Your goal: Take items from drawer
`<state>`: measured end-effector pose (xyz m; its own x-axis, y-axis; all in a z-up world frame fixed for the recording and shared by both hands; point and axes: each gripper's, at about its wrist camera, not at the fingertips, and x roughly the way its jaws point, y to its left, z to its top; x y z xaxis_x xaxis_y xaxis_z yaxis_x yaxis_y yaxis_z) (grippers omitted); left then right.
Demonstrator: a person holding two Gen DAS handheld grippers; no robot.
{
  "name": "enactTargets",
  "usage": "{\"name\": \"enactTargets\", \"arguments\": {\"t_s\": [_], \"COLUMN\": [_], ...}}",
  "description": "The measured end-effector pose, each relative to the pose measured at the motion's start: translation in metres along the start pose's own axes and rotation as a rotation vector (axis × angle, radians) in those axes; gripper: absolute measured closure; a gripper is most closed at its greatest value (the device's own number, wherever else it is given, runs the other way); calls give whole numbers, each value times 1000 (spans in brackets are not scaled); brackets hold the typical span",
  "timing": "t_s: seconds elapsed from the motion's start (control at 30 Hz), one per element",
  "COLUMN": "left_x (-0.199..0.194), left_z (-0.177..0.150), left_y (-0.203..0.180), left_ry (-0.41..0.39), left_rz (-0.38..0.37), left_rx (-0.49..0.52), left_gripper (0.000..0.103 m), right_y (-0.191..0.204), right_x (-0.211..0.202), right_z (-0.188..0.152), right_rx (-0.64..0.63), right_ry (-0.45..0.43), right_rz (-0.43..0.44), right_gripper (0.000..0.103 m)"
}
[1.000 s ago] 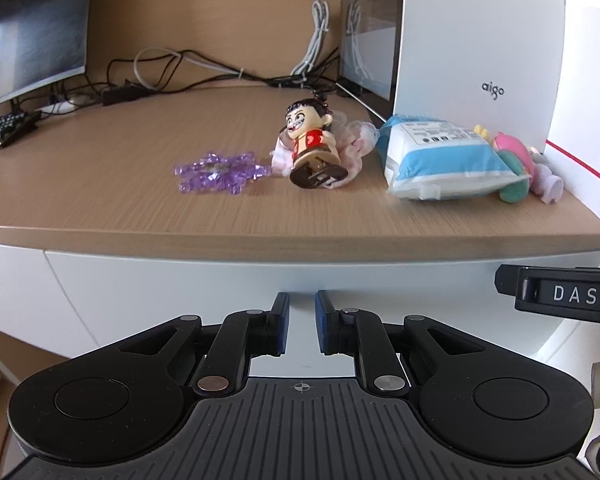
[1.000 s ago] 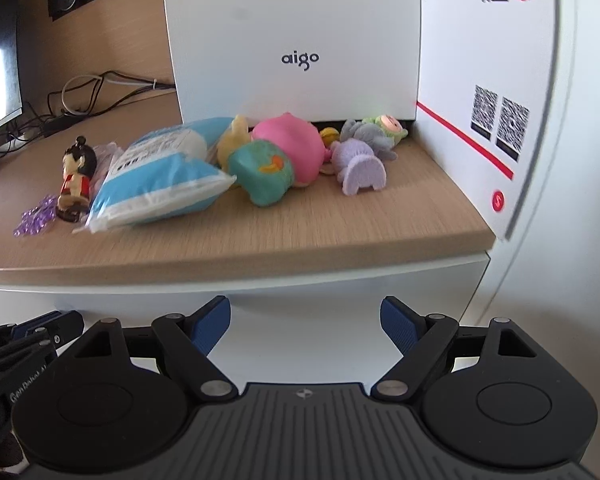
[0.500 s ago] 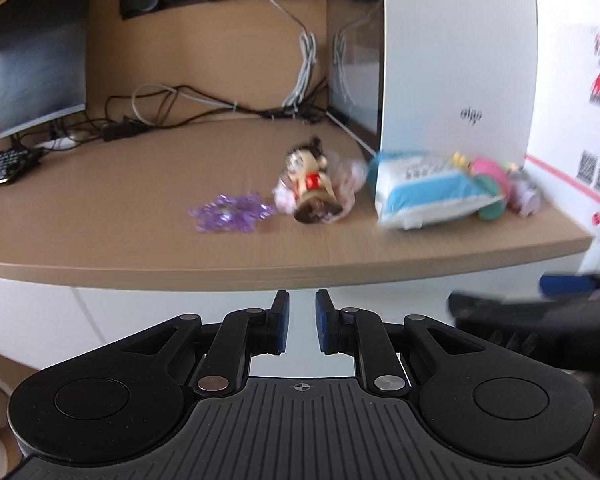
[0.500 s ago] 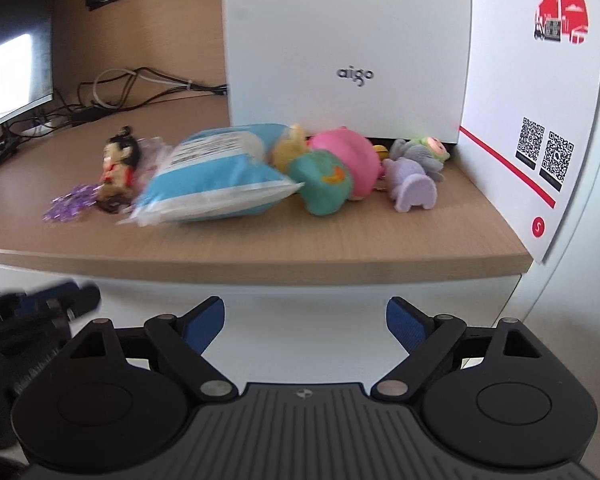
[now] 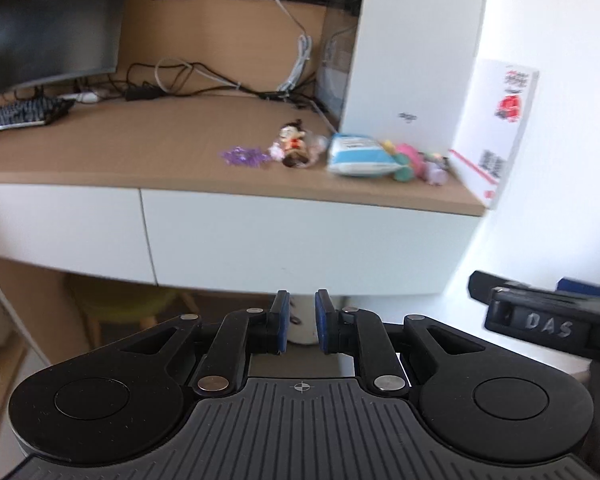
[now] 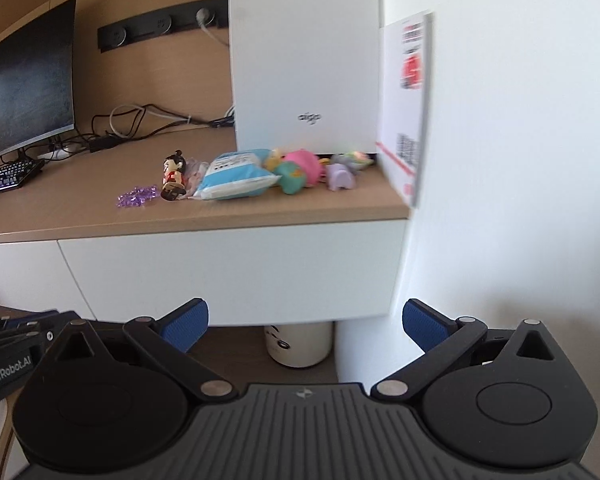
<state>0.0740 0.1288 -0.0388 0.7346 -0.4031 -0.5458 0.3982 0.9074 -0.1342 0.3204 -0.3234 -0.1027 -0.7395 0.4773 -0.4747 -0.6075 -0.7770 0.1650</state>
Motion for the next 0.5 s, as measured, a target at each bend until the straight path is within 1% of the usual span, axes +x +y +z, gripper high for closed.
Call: {"name": "enactTargets", "arguments": {"t_s": [0.07, 0.1, 0.13, 0.23, 0.27, 0.3, 0.33, 0.4, 0.5], "left_x": [-16, -22, -28, -36, -36, -37, -37, -38, -41], "left_z": [-4, -6, -9, -19, -21, -22, -22, -23, -27], "left_y": [-9, -14, -20, -38, -42, -45, -45, -45, -50], "left_ry": [-33, -54, -76, -125, -131, -129, -119, -101, -82], "left_rz": [-18, -15, 9, 162, 205, 231, 226, 170, 129], "left_rx": [25, 39, 55, 110, 121, 119, 104, 76, 80], "left_gripper": [88, 88, 88, 88, 88, 88, 88, 88, 88], "right_y": [-7, -9, -12, -11, -11, -12, -13, -17, -20], "right_x": [-18, -24, -32, -40, -43, -46, -49, -56, -57], "right_z": [-8, -11, -16, -22, -25, -27, -28, -29, -28], "right_rx": [21, 32, 40, 15, 2, -6, -9, -2, 9], "right_ry": [-1, -1, -4, -14, -18, -21, -25, -39, -30], "right_rz": [-7, -6, -4, -2, -7, -9, -7, -2, 22], "right_gripper": [0, 0, 0, 0, 0, 0, 0, 0, 0]}}
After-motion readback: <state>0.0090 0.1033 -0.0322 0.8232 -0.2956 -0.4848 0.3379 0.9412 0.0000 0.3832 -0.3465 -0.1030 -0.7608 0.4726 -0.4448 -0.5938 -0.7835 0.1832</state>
